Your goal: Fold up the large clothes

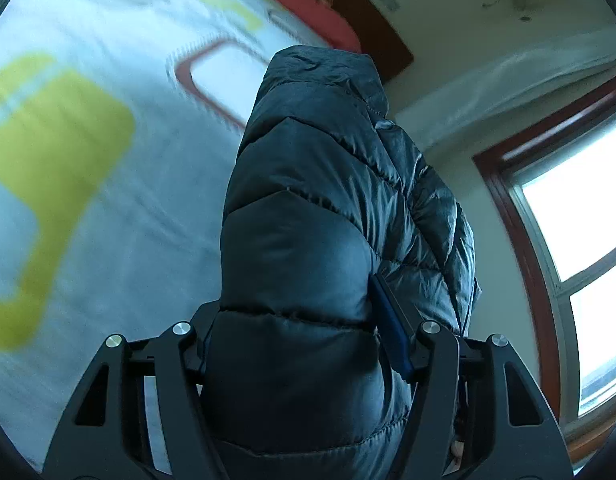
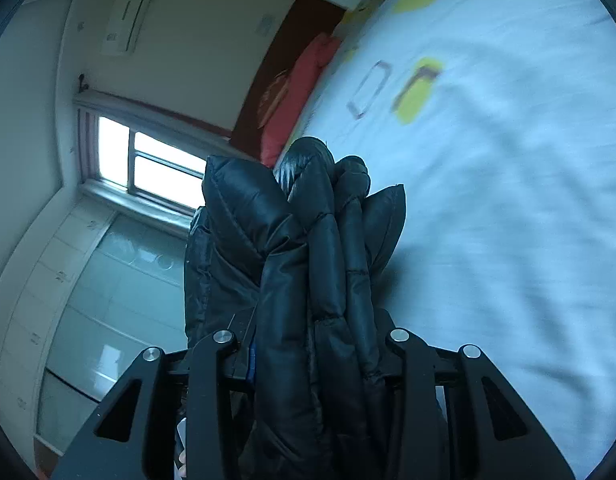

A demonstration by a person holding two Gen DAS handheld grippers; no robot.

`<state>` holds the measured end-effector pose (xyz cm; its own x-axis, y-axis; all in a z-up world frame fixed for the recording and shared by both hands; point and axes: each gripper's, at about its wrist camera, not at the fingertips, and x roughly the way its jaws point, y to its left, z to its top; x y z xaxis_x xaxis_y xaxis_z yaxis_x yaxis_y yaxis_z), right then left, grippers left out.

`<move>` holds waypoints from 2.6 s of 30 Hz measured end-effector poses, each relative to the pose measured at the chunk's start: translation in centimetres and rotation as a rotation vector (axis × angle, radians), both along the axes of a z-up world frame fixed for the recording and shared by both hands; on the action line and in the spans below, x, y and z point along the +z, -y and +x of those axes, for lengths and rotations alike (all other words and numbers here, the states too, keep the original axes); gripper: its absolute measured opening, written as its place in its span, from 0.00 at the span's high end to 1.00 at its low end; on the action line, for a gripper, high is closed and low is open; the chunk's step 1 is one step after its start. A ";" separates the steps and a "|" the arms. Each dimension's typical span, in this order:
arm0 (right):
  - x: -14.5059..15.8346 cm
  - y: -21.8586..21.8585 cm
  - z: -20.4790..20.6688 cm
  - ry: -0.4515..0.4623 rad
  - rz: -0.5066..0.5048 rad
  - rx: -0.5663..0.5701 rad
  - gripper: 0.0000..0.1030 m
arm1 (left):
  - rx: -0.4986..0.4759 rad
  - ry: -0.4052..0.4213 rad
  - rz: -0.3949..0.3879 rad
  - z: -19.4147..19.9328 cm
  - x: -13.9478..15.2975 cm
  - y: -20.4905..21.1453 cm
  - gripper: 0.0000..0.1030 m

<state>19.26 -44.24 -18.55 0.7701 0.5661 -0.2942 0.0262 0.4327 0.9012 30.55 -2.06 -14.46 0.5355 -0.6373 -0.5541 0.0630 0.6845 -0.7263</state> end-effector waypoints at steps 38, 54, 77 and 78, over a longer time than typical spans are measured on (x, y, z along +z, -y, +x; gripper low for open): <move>-1.3 -6.0 9.0 -0.155 -0.071 0.105 0.30 | 0.043 -0.043 0.039 5.8 -2.4 -10.0 0.20; -1.5 -7.0 -1.3 -0.109 -0.102 0.133 0.20 | 0.026 -0.029 -0.059 -3.5 -4.5 -11.1 0.11; -1.8 -7.5 -2.8 -0.119 0.001 0.113 0.60 | 0.080 -0.027 0.004 -6.1 -3.4 -10.3 0.45; -1.9 -7.5 -3.0 -0.119 0.007 0.108 0.57 | 0.079 -0.028 0.014 -6.0 -3.3 -10.2 0.42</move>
<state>16.30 -36.77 -20.47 0.6647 0.6457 -0.3758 0.0868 0.4329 0.8973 24.56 8.18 -17.76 0.5682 -0.5857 -0.5780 -0.0117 0.6966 -0.7174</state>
